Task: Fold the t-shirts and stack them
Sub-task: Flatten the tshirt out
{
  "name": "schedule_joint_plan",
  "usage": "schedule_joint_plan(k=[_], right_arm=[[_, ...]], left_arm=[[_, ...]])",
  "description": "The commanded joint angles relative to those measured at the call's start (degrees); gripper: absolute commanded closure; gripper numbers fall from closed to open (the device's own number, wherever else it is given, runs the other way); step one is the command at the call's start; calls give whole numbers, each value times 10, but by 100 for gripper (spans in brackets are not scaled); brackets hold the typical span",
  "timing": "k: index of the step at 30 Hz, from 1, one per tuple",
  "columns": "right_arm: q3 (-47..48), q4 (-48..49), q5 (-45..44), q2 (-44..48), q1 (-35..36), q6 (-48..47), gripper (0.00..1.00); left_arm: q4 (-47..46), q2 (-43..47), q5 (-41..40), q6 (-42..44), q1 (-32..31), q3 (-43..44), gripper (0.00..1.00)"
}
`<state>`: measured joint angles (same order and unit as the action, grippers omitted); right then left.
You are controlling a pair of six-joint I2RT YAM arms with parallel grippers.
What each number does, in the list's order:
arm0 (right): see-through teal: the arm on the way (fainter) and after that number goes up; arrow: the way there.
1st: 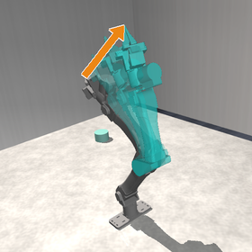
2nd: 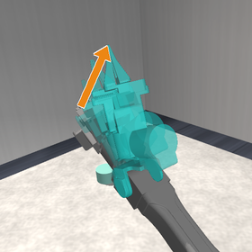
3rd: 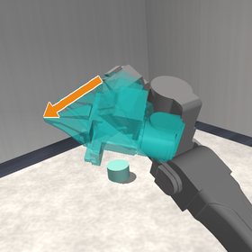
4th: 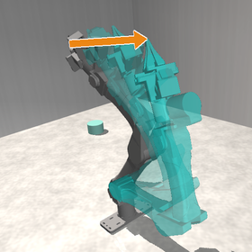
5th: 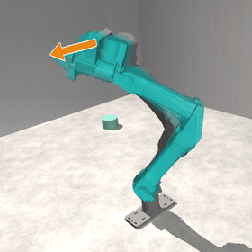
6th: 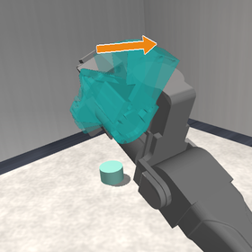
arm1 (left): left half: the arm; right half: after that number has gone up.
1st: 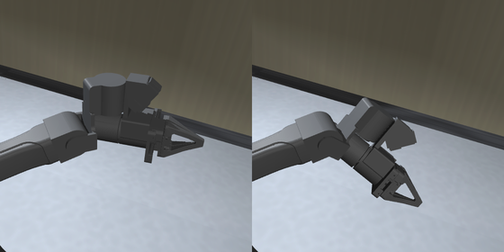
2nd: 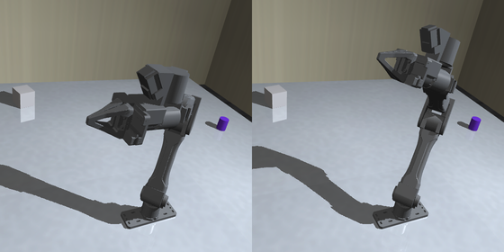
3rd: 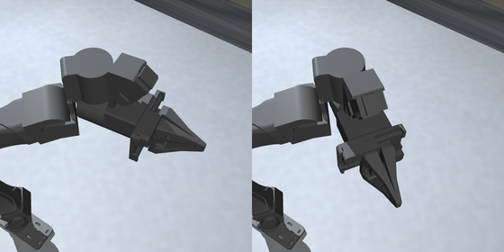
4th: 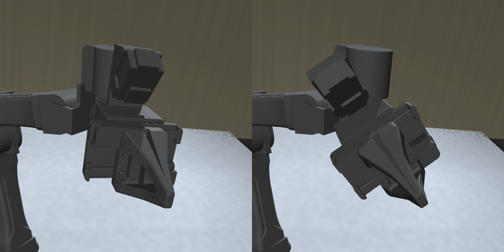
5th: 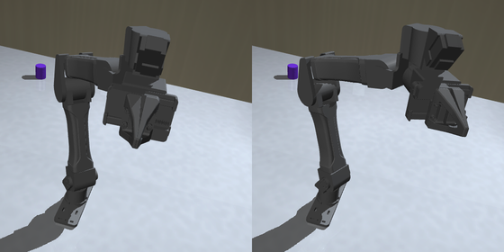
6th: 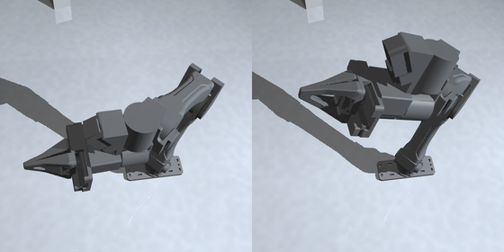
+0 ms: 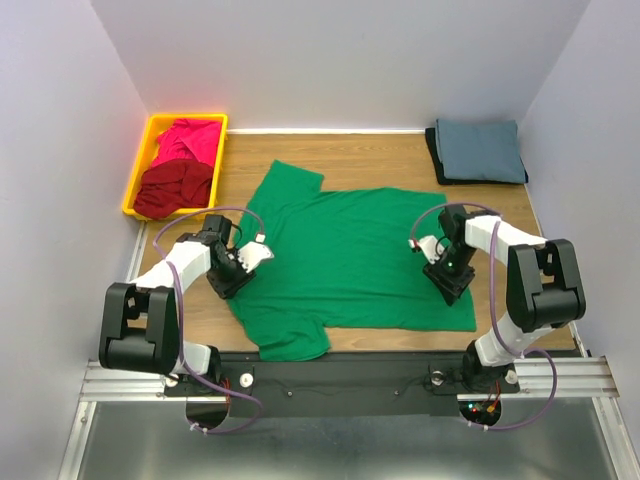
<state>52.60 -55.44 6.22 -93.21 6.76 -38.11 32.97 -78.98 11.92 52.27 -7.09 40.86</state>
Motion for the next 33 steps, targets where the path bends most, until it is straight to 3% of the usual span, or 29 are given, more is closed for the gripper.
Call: schedule_joint_plan(k=[1, 6, 11, 12, 16, 22, 28, 33], right_arm=[[38, 14, 15, 21, -3, 8, 53], [240, 6, 104, 11, -89, 36, 37], [393, 28, 147, -98, -147, 98, 37], [437, 34, 154, -116, -149, 113, 38], [514, 63, 155, -209, -151, 169, 43], [561, 132, 144, -303, -152, 260, 46], [550, 174, 139, -343, -149, 283, 46], [543, 200, 146, -365, -144, 305, 46]], left_arm=[[77, 11, 18, 6, 1, 42, 53], [137, -3, 90, 4, 1, 194, 44], [69, -73, 160, -57, 1, 377, 41], [55, -85, 167, -67, 1, 396, 29], [-28, -159, 201, -164, 6, 505, 26], [-155, -290, 191, -277, 21, 608, 26], [-166, -387, 191, -318, 24, 701, 26], [-186, -438, 188, -335, 28, 724, 26]])
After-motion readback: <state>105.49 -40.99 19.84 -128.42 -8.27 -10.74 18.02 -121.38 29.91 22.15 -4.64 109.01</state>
